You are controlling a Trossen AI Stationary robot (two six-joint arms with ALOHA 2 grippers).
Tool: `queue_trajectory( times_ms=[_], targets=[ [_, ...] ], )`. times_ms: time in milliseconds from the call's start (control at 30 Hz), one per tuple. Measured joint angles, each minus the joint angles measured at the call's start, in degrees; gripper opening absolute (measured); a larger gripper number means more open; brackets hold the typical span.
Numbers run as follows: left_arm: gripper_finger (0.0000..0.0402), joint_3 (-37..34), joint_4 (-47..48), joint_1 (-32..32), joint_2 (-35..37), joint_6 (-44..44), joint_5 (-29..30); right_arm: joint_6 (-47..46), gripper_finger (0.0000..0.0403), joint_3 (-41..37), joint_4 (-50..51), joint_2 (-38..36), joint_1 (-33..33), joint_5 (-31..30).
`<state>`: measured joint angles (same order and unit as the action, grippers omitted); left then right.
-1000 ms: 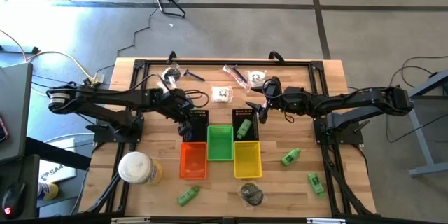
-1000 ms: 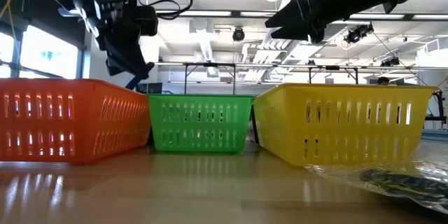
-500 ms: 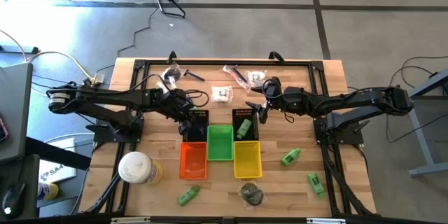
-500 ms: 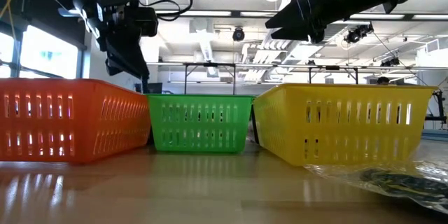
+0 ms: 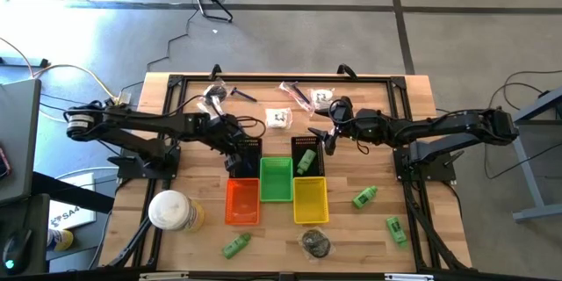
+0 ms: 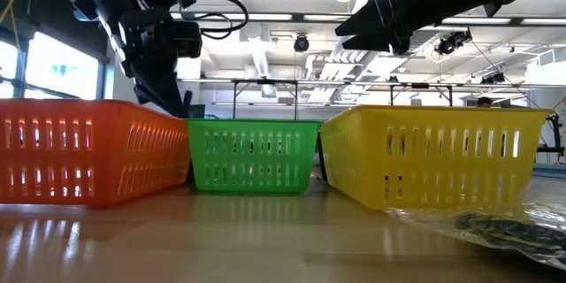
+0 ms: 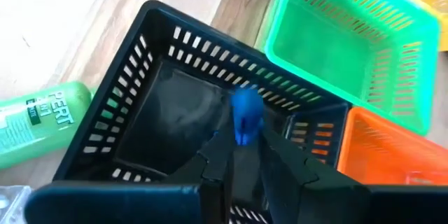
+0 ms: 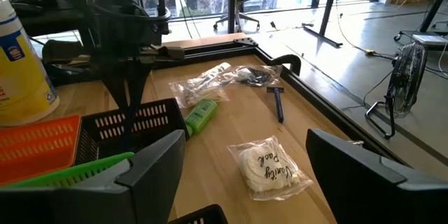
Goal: Pick & Place Travel size toiletries
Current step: Put the right blue razor into the left black bin, then put the right blue toothbrush into the yellow bin
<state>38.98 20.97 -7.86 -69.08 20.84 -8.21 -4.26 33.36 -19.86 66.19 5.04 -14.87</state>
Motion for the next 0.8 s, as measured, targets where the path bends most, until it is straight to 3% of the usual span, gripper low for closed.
queue_trajectory(
  times_ms=[600,800],
  targets=[
    [0.0061,0.0,-1.0,0.0,-0.9,0.3,0.5,0.0,0.029,0.0,0.0,0.0,0.0,0.0],
    [0.0061,0.0,-4.9,0.0,-0.9,-0.2,4.3,0.0,0.029,0.0,0.0,0.0,0.0,0.0]
  ],
)
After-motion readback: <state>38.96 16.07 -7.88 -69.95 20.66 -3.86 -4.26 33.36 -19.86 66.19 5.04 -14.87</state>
